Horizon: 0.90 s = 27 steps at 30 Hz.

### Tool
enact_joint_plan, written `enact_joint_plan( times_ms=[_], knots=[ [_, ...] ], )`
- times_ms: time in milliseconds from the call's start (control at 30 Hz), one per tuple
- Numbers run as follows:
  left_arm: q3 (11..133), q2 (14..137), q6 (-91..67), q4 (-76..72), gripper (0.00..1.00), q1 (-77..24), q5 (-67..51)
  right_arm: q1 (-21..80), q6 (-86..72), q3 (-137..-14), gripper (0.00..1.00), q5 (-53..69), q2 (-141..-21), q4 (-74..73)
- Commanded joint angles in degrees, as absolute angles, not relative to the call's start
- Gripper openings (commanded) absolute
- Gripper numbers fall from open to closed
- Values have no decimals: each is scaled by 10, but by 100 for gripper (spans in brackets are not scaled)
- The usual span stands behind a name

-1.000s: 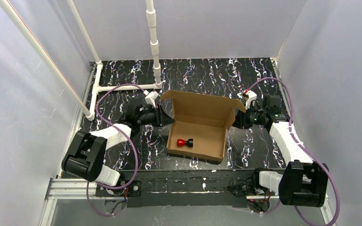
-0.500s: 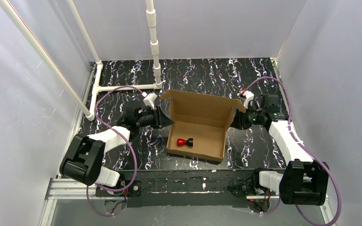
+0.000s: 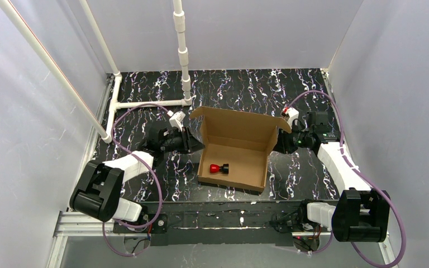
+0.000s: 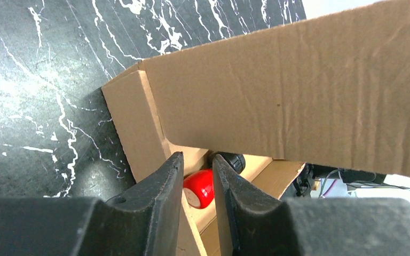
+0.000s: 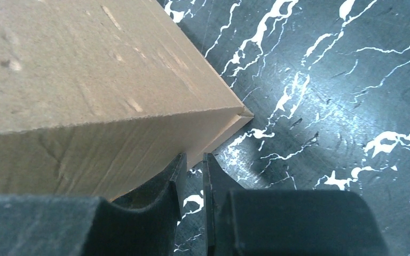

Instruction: Fold the paper box

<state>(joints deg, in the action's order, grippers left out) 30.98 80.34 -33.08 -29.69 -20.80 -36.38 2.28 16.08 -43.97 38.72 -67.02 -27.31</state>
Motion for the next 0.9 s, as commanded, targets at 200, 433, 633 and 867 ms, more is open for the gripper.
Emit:
enact_joint_plan(
  times_ms=[200,433,633,867],
  knots=[
    [281,753,-333,-282,25,-203,-347,25,185,-467,25,380,-663,-275],
    [275,725,-341,-269,25,-196,-343,26,185,-458,25,423,-660,-262],
    [271,693,-342,-249,26,-181,-336,26,176,-451,25,451,-665,-251],
    [320,735,-339,-238,26,-177,-355,26,170,-455,24,434,-677,-249]
  ],
)
